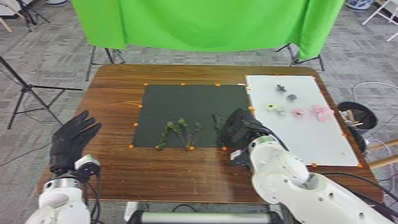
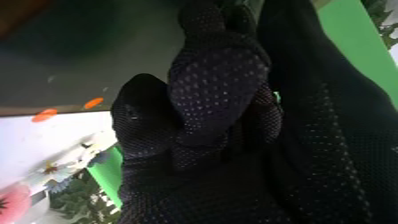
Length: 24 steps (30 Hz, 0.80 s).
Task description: Arrange flowers
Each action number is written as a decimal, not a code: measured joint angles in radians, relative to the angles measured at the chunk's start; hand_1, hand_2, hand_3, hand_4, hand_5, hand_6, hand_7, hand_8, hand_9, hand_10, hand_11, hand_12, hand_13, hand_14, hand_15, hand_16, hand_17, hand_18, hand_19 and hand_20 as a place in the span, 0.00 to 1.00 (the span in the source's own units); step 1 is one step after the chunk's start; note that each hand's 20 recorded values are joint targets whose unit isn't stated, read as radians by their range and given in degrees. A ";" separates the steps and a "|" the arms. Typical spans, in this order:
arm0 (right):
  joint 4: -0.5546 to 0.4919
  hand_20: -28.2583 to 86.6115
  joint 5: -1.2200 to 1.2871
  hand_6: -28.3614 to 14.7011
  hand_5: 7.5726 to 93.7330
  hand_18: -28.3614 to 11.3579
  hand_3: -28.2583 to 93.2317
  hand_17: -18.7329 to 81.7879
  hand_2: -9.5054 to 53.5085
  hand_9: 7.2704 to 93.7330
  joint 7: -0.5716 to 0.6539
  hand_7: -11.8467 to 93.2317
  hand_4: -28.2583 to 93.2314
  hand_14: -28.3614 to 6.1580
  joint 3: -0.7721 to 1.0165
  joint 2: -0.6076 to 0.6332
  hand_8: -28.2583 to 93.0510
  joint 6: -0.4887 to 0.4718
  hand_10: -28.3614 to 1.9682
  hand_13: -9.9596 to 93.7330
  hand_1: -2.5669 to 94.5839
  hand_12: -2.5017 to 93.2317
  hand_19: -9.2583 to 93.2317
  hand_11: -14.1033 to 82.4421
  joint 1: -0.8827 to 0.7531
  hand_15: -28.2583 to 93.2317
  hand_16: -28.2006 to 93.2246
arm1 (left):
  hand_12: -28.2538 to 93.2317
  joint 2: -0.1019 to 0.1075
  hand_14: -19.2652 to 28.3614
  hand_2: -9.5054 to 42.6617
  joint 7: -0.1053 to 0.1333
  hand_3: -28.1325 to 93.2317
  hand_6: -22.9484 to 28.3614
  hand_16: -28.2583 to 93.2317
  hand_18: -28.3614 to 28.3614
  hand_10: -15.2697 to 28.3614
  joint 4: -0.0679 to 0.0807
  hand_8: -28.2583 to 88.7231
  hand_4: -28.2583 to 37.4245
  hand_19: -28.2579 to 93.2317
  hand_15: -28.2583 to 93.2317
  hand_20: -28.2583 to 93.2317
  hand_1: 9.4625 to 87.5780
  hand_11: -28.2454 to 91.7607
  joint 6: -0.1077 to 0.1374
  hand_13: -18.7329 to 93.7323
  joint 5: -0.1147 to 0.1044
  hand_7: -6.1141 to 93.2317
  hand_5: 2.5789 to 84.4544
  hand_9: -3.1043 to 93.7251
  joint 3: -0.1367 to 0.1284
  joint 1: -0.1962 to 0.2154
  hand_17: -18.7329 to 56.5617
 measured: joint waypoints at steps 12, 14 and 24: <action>-0.060 0.62 0.059 0.71 0.66 0.51 0.80 0.85 0.00 0.77 -0.003 0.26 0.17 0.75 0.051 0.059 0.16 -0.154 0.45 0.98 0.49 0.24 0.94 0.35 0.035 0.65 0.50 | 0.33 0.000 0.75 0.29 0.002 0.80 0.50 0.22 0.74 0.65 0.000 0.17 0.16 0.34 0.45 0.46 0.39 0.43 0.002 0.57 0.000 0.23 0.58 0.53 0.001 0.000 0.51; -0.069 0.62 0.067 0.71 0.66 0.51 0.80 0.85 0.00 0.77 -0.005 0.26 0.17 0.75 0.054 0.073 0.16 -0.156 0.45 0.98 0.49 0.24 0.94 0.35 0.040 0.65 0.50 | 0.33 0.000 0.75 0.29 0.002 0.80 0.50 0.22 0.74 0.65 -0.001 0.17 0.17 0.34 0.45 0.46 0.39 0.43 0.003 0.57 0.000 0.23 0.58 0.53 0.001 0.000 0.51; -0.093 0.61 0.077 0.70 0.67 0.51 0.79 0.85 0.00 0.77 -0.015 0.26 0.17 0.75 0.074 0.107 0.16 -0.188 0.46 0.98 0.50 0.26 0.95 0.34 0.041 0.66 0.49 | 0.33 0.000 0.75 0.29 0.003 0.80 0.50 0.22 0.74 0.65 -0.002 0.17 0.17 0.34 0.45 0.46 0.39 0.43 0.004 0.57 -0.001 0.23 0.58 0.53 0.001 0.000 0.51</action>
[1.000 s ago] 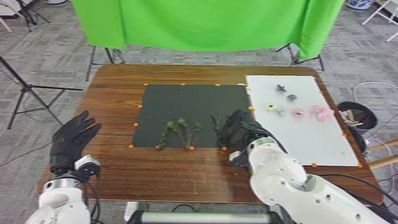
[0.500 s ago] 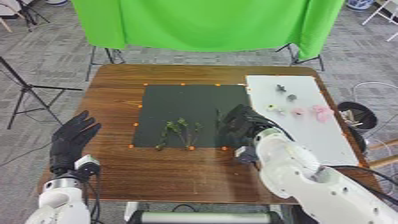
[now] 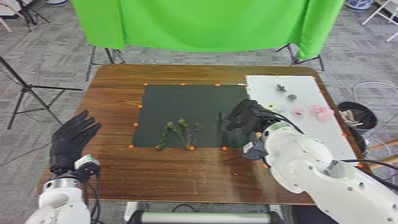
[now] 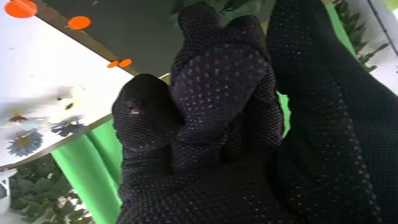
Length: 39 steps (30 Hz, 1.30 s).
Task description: Arrange flowers
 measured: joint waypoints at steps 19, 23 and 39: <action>0.003 0.60 0.008 0.70 0.65 0.49 0.80 0.84 0.00 0.76 -0.028 0.26 0.17 0.74 -0.075 0.027 0.16 -0.052 0.46 0.97 0.50 0.24 0.97 0.35 -0.006 0.67 0.49 | 0.33 -0.001 0.75 0.29 0.000 0.80 0.50 0.22 0.74 0.65 0.000 0.17 0.17 0.34 0.45 0.46 0.39 0.43 0.000 0.57 0.000 0.23 0.58 0.53 0.000 0.000 0.51; 0.003 0.59 0.007 0.70 0.65 0.49 0.80 0.84 0.00 0.77 -0.031 0.26 0.17 0.74 -0.069 0.028 0.16 -0.049 0.46 0.97 0.50 0.24 0.97 0.35 -0.007 0.67 0.49 | 0.33 -0.001 0.75 0.29 0.000 0.80 0.50 0.22 0.74 0.65 0.000 0.17 0.17 0.33 0.45 0.46 0.39 0.43 0.000 0.57 0.000 0.23 0.57 0.53 0.000 -0.001 0.51; -0.050 0.59 0.016 0.68 0.61 0.44 0.80 0.80 0.00 0.70 -0.069 0.26 0.17 0.70 0.038 0.034 0.16 -0.024 0.42 0.94 0.46 0.24 0.98 0.32 -0.023 0.68 0.49 | 0.33 -0.001 0.75 0.29 -0.001 0.80 0.50 0.22 0.74 0.65 0.000 0.17 0.17 0.33 0.45 0.46 0.39 0.43 0.000 0.58 0.000 0.23 0.58 0.53 0.002 -0.001 0.51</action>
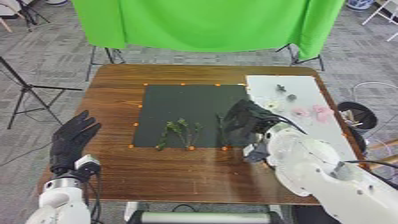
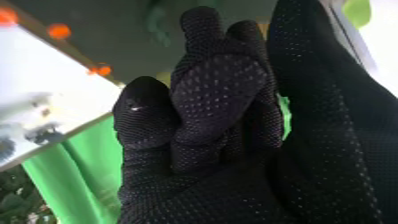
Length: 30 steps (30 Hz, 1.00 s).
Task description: Arrange flowers
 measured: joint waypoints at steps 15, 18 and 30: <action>0.094 0.59 -0.135 0.65 0.52 0.40 0.80 0.77 0.00 0.57 0.064 0.23 0.16 0.67 0.143 0.078 0.18 0.027 0.38 0.91 0.43 0.23 0.99 0.26 0.021 0.70 0.47 | 0.33 0.002 0.75 0.29 -0.001 0.80 0.50 0.22 0.74 0.65 -0.001 0.17 0.17 0.33 0.45 0.46 0.39 0.43 0.000 0.58 0.000 0.23 0.58 0.53 0.001 -0.001 0.51; 0.124 0.59 -0.126 0.65 0.51 0.40 0.80 0.77 0.00 0.56 0.073 0.23 0.15 0.67 0.135 0.089 0.18 0.000 0.38 0.91 0.43 0.23 0.99 0.26 0.026 0.70 0.46 | 0.33 0.002 0.75 0.29 0.001 0.80 0.50 0.22 0.74 0.65 -0.002 0.17 0.17 0.33 0.45 0.46 0.39 0.43 0.000 0.58 0.000 0.23 0.58 0.53 0.000 -0.001 0.51; 0.215 0.59 -0.128 0.64 0.53 0.39 0.80 0.78 0.00 0.60 0.100 0.24 0.15 0.67 0.061 0.073 0.18 -0.011 0.37 0.92 0.43 0.23 1.00 0.28 0.061 0.71 0.45 | 0.33 0.001 0.75 0.29 0.004 0.80 0.50 0.22 0.74 0.65 -0.002 0.17 0.17 0.34 0.45 0.46 0.39 0.43 0.000 0.58 0.000 0.23 0.58 0.53 0.007 -0.010 0.51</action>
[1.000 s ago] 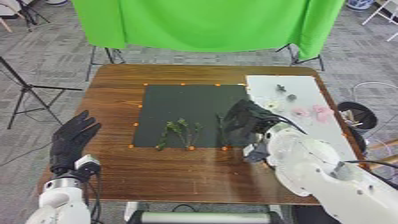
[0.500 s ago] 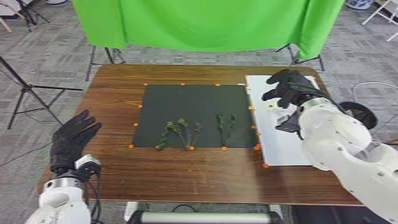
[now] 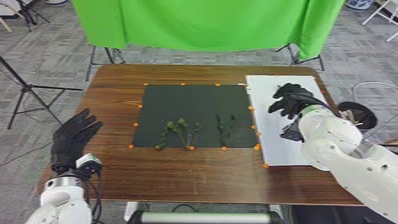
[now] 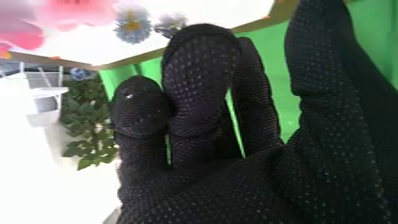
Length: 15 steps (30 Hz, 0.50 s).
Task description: Arrange flowers
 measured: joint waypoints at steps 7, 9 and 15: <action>0.054 0.59 -0.003 0.60 0.55 0.40 0.80 0.79 0.00 0.62 0.022 0.24 0.15 0.68 -0.010 -0.011 0.18 0.000 0.37 0.92 0.44 0.23 1.00 0.29 0.001 0.71 0.45 | 0.33 -0.001 0.75 0.29 0.001 0.80 0.50 0.22 0.74 0.65 0.000 0.17 0.17 0.33 0.45 0.46 0.39 0.43 0.000 0.58 0.000 0.23 0.58 0.53 0.000 0.000 0.51; 0.068 0.59 -0.004 0.57 0.55 0.40 0.80 0.79 0.00 0.62 0.027 0.24 0.15 0.68 -0.015 -0.014 0.18 -0.001 0.37 0.93 0.44 0.23 1.00 0.30 0.001 0.71 0.45 | 0.33 -0.002 0.75 0.29 0.001 0.80 0.50 0.22 0.74 0.65 0.000 0.17 0.17 0.33 0.45 0.46 0.39 0.43 0.000 0.58 0.000 0.23 0.58 0.53 -0.001 0.000 0.51; 0.095 0.59 -0.009 0.52 0.62 0.42 0.80 0.81 0.00 0.72 0.033 0.24 0.14 0.71 -0.034 -0.023 0.17 0.005 0.41 0.95 0.48 0.23 1.00 0.34 0.002 0.71 0.45 | 0.33 -0.003 0.75 0.29 0.002 0.80 0.50 0.22 0.74 0.65 0.000 0.17 0.17 0.33 0.45 0.45 0.39 0.43 0.000 0.58 0.000 0.23 0.58 0.53 0.000 0.000 0.51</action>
